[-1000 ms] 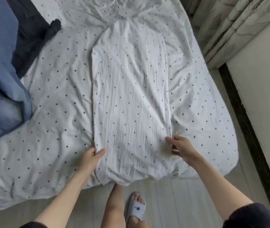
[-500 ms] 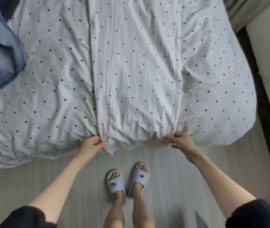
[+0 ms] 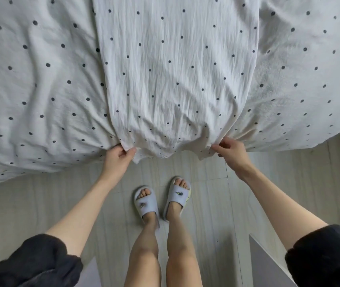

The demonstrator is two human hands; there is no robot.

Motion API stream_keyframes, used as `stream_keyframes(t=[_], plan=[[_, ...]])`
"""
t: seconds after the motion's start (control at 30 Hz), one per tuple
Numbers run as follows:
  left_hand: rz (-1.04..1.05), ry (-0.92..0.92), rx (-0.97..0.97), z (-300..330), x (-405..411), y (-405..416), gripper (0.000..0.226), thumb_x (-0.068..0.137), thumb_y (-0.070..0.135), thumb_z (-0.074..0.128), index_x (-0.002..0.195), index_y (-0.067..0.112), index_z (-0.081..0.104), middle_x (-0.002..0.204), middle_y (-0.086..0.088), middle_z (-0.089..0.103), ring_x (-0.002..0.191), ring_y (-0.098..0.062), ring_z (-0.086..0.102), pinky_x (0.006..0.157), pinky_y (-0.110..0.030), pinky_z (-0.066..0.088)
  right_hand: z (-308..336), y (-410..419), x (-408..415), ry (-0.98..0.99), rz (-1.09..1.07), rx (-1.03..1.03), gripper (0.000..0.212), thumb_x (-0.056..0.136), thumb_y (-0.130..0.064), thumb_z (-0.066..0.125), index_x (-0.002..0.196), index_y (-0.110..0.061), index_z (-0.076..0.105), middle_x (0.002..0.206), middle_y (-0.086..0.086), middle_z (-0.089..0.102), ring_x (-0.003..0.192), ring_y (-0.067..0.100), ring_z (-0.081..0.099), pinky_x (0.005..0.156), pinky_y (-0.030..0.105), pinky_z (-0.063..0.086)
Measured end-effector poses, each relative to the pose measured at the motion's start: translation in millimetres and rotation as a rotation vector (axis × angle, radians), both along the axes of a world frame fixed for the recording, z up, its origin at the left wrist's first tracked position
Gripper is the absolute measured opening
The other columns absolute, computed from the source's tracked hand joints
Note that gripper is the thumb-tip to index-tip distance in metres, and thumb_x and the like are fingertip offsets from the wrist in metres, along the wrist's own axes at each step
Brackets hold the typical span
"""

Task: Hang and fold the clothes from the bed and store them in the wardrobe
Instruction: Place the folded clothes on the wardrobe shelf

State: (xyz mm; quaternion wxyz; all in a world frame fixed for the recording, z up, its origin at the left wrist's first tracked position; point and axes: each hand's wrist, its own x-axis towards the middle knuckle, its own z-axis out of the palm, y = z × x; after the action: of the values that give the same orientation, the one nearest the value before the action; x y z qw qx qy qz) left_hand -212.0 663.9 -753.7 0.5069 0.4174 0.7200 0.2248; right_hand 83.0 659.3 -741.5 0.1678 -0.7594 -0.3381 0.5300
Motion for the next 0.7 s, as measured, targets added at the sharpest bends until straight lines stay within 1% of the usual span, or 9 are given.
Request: stream_keyframes(t=[0.07, 0.17, 0.27, 0.33, 0.43, 0.53, 0.6, 0.67, 0.7], plan=[[0.01, -0.021, -0.033, -0.1, -1.4, -6.5, 0.01, 0.091, 0.004, 0.056, 0.095, 0.012, 0.061, 0.086, 0.009, 0.064, 0.071, 0.011, 0.059, 0.062, -0.001, 0.042, -1.0, -8.5, 1.8, 0.007, -0.022, 0.0, 0.019, 0.085, -0.012, 0.063, 0.087, 0.007, 0.064, 0.075, 0.016, 0.061, 0.07, 0.016, 0.049, 0.065, 0.031, 0.042], [-0.017, -0.024, -0.112, 6.1, -9.2, -21.2, 0.01, 0.09, 0.005, 0.057, 0.088, 0.014, 0.059, 0.082, 0.006, 0.064, 0.073, -0.001, 0.058, 0.062, -0.008, 0.044, 7.1, -22.9, 2.1, 0.01, -0.061, -0.047, 0.022, 0.085, -0.014, 0.062, 0.066, -0.008, 0.054, 0.053, -0.01, 0.044, 0.047, 0.002, 0.035, 0.043, 0.013, 0.027], [-0.038, -0.012, -0.188, 20.0, -16.6, -36.1, 0.013, 0.089, 0.003, 0.058, 0.08, 0.013, 0.057, 0.079, 0.0, 0.063, 0.072, -0.008, 0.055, 0.063, -0.018, 0.042, 20.0, -42.6, 1.2, 0.061, -0.077, -0.133, 0.031, 0.089, -0.021, 0.058, 0.064, -0.011, 0.043, 0.053, -0.008, 0.032, 0.042, 0.004, 0.025, 0.041, 0.014, 0.021], [-0.025, -0.038, -0.237, 33.4, -18.3, -47.5, 0.016, 0.088, 0.002, 0.057, 0.08, 0.015, 0.059, 0.081, 0.002, 0.065, 0.073, -0.009, 0.057, 0.067, -0.022, 0.043, 32.2, -58.3, -0.8, 0.083, -0.108, -0.163, 0.03, 0.092, -0.027, 0.054, 0.068, -0.013, 0.042, 0.065, -0.001, 0.036, 0.057, 0.01, 0.032, 0.054, 0.021, 0.029], [-0.024, -0.07, -0.339, 44.1, -19.5, -57.9, 0.019, 0.088, 0.001, 0.058, 0.078, 0.016, 0.063, 0.081, -0.004, 0.065, 0.075, -0.016, 0.057, 0.073, -0.031, 0.044, 45.3, -71.9, -7.2, 0.093, -0.153, -0.146, 0.024, 0.093, -0.027, 0.052, 0.076, -0.011, 0.046, 0.08, 0.007, 0.051, 0.076, 0.019, 0.047, 0.074, 0.044, 0.046], [-0.004, -0.129, -0.442, 58.6, -23.1, -70.0, 0.014, 0.089, 0.005, 0.059, 0.078, 0.011, 0.065, 0.083, -0.006, 0.069, 0.08, -0.02, 0.061, 0.077, -0.035, 0.048, 59.7, -87.5, -14.6, 0.048, -0.121, -0.157, 0.013, 0.089, -0.014, 0.059, 0.079, -0.013, 0.051, 0.087, 0.012, 0.063, 0.078, 0.022, 0.058, 0.066, 0.034, 0.046], [0.031, -0.168, -0.478, 72.0, -25.7, -79.1, 0.013, 0.091, 0.013, 0.059, 0.081, 0.011, 0.067, 0.081, -0.001, 0.072, 0.076, -0.015, 0.066, 0.07, -0.029, 0.054, 71.4, -97.5, -19.3, 0.055, -0.116, -0.193, 0.007, 0.087, -0.008, 0.058, 0.081, -0.01, 0.056, 0.087, 0.012, 0.064, 0.076, 0.021, 0.059, 0.07, 0.035, 0.05], [0.051, -0.196, -0.505, 87.1, -29.0, -83.9, 0.014, 0.093, 0.019, 0.058, 0.086, 0.01, 0.067, 0.083, 0.0, 0.073, 0.074, -0.012, 0.068, 0.065, -0.026, 0.054, 87.0, -103.4, -20.8, 0.086, -0.174, -0.224, 0.015, 0.087, -0.004, 0.054, 0.073, -0.006, 0.057, 0.078, 0.011, 0.06, 0.074, 0.022, 0.056, 0.072, 0.04, 0.052], [0.063, -0.217, -0.529, 91.3, -30.9, -85.0, 0.015, 0.093, 0.02, 0.058, 0.089, 0.009, 0.067, 0.085, -0.001, 0.074, 0.076, -0.012, 0.069, 0.065, -0.028, 0.055, 91.6, -105.0, -20.2, 0.108, -0.224, -0.237, 0.021, 0.087, -0.002, 0.053, 0.067, -0.007, 0.055, 0.073, 0.008, 0.058, 0.07, 0.022, 0.055, 0.065, 0.035, 0.052]])
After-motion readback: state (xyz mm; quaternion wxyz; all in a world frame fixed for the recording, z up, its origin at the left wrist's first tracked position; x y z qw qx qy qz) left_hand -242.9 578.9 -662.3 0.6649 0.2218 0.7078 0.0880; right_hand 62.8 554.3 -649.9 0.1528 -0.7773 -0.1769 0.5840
